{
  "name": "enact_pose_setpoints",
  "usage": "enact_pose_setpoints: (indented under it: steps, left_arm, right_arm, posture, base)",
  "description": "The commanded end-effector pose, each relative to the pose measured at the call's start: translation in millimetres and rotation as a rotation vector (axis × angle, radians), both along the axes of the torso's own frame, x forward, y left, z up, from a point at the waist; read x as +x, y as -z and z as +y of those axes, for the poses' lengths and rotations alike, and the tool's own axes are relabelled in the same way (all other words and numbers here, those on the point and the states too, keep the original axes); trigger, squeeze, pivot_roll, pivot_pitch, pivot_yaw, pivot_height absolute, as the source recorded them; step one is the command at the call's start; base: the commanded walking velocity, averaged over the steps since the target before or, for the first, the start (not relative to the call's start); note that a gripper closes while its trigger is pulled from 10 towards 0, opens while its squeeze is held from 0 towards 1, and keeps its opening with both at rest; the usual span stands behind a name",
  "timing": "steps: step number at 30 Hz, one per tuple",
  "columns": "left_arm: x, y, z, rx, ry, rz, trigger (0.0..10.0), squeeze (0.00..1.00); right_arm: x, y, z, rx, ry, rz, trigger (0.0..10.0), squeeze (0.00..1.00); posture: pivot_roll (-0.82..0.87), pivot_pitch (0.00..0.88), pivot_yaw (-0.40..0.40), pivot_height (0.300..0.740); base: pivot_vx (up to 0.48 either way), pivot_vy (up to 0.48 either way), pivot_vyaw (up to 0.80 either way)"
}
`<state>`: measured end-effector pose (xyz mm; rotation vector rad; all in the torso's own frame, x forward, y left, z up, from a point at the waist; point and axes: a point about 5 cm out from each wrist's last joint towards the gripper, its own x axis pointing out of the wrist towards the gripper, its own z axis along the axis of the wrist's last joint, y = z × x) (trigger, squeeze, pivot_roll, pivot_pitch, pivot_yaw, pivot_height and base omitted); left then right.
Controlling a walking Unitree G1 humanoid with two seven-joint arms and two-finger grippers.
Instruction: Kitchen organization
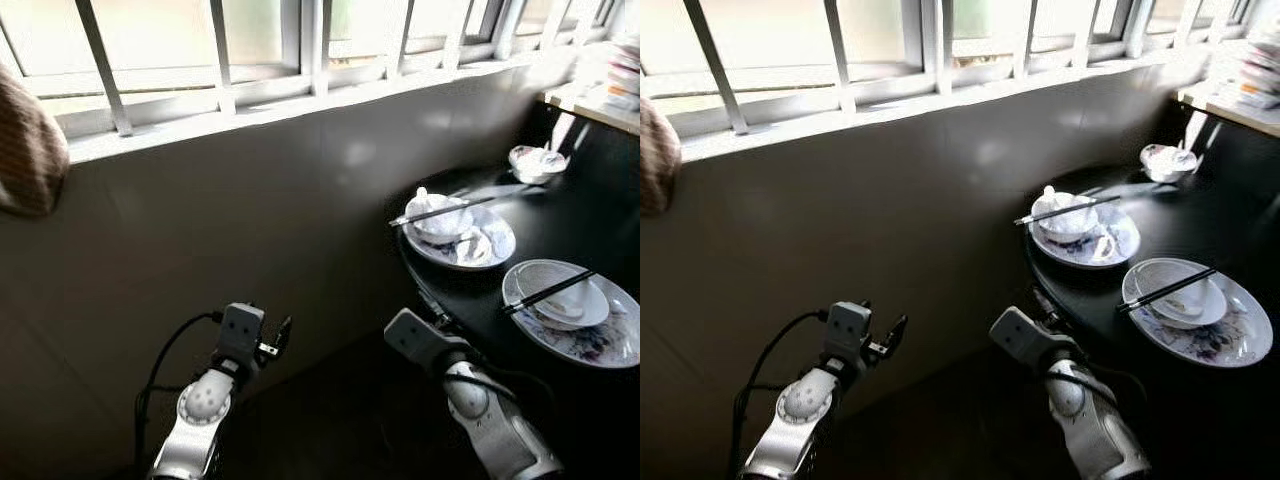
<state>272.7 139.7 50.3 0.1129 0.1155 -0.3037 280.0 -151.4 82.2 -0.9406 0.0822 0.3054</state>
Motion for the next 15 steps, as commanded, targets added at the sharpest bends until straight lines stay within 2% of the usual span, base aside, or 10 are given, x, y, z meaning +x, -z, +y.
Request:
enact_pose_setpoints:
  steps: [1,5,7,9,15]
  left_arm:
    - [0.1,0.0,-2.0,-0.02,0.0,0.008,10.0,0.0]
    - [0.5,0.2,-2.6,-0.023,0.0,0.01,10.0,0.0]
    - [0.5,0.2,-2.9,-0.024,0.001,0.01,10.0,0.0]
    - [0.5,0.4,-3.3,-0.027,0.001,0.011,10.0,0.0]
    - [0.9,0.9,-3.6,-0.029,0.002,0.015,10.0,0.0]
  right_arm:
    - [1.6,-4.2,-0.7,-0.051,-0.037,-0.033,10.0,0.0]
    - [4.9,-3.2,-9.7,-0.163,-0.06,-0.052,10.0,0.0]
    - [6.8,-3.2,-13.8,-0.178,-0.047,-0.051,10.0,0.0]
    - [13.8,-5.9,-30.7,-0.211,-0.022,-0.056,10.0,0.0]
    - [21.0,-8.0,-51.2,-0.257,0.011,-0.042,10.0,0.0]
  posture:
    - [0.01,0.0,0.029,0.74]
    - [0.01,0.0,0.028,0.74]
    - [0.01,0.0,0.027,0.74]
    - [0.01,0.0,0.027,0.74]
    - [0.01,0.0,0.027,0.74]
  base:
    - [0.0,0.0,0.0]
    - [0.0,0.0,0.0]
    - [0.0,0.0,0.0]
    - [0.0,0.0,0.0]
    - [0.0,0.0,0.0]
